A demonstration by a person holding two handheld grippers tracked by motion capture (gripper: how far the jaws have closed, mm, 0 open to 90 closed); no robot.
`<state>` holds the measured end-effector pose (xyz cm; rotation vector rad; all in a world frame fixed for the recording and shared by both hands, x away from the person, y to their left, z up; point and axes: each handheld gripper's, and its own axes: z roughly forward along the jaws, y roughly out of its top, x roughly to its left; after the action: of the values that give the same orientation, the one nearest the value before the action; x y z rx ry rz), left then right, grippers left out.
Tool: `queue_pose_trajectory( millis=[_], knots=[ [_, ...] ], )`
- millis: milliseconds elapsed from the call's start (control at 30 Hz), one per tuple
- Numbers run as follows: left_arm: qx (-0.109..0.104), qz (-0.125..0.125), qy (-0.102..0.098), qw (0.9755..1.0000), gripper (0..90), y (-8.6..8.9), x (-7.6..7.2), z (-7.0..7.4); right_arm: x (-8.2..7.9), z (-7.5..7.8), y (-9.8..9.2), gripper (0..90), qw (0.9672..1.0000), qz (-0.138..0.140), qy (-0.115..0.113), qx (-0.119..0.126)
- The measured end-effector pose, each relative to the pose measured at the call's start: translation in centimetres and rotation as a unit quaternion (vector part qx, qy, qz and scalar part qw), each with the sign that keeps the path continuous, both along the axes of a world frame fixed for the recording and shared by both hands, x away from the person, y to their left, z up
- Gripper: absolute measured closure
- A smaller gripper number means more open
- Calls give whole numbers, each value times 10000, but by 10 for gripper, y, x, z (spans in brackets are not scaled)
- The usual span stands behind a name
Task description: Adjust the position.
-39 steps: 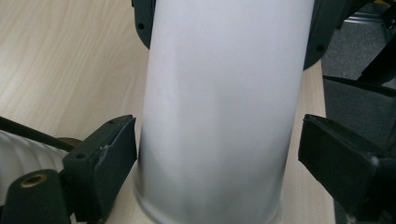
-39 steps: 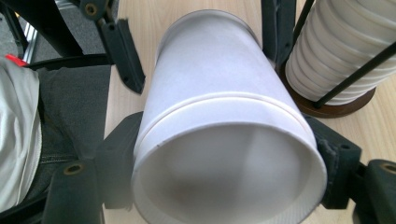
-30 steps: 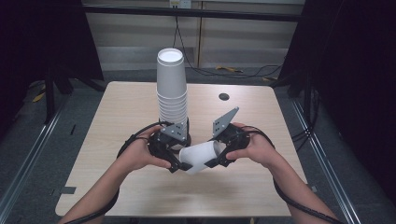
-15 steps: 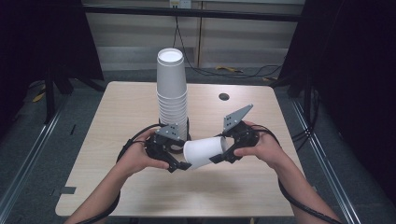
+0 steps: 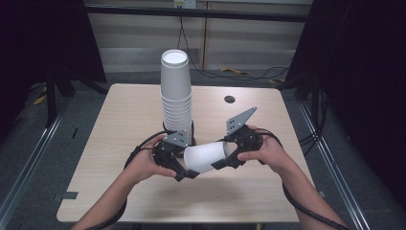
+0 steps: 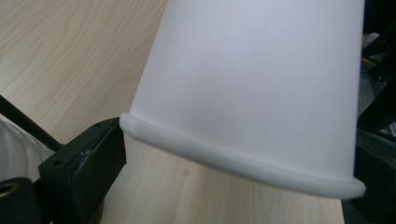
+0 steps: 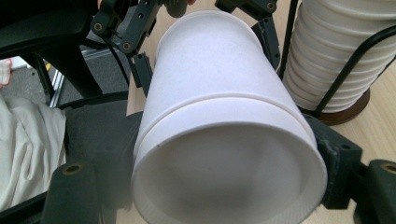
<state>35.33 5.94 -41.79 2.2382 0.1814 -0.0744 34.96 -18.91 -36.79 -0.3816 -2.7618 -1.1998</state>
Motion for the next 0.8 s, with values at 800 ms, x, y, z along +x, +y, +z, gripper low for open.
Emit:
queue_pose_trajectory(
  millis=[800],
  knots=[
    [196, -378, -161, 9990, 156, -7, -3, 6, 2, 1, 5, 251, 9999, 140, 33, 91]
  ],
)
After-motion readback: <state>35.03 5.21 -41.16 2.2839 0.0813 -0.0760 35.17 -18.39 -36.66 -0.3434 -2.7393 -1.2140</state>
